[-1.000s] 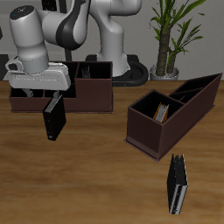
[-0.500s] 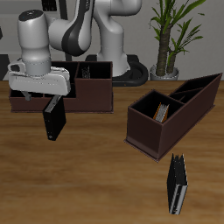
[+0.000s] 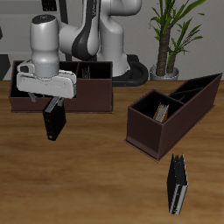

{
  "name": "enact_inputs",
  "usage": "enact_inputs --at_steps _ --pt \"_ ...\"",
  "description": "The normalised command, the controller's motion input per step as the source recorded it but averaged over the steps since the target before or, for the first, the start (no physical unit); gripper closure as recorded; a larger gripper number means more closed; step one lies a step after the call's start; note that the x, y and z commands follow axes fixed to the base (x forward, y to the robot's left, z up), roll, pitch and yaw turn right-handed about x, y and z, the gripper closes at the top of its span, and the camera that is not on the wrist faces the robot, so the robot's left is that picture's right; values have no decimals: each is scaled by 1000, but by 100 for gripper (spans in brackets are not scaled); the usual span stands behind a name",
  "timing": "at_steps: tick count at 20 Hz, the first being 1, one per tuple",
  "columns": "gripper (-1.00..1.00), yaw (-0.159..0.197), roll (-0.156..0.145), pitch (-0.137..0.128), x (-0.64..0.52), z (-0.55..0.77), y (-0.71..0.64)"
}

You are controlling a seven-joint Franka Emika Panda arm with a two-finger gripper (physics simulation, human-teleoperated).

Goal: Place the right striped book into the back desk caddy's right compartment and place the orange book into the left desk caddy's right compartment and place the black book into the left desk caddy's left compartment

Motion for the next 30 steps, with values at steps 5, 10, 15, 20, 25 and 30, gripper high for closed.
enact_inputs --at_steps 5,10,15,20,25,30 --pt "-100 -9 10 15 43 -126 50" --pt "-100 -19 7 29 28 -181 11" --pt "-100 -39 2 36 -20 -179 -77" --pt "100 -64 22 60 17 -173 -6" --pt "100 -59 -17 37 13 24 -8" --pt "100 -20 4 2 40 161 25"
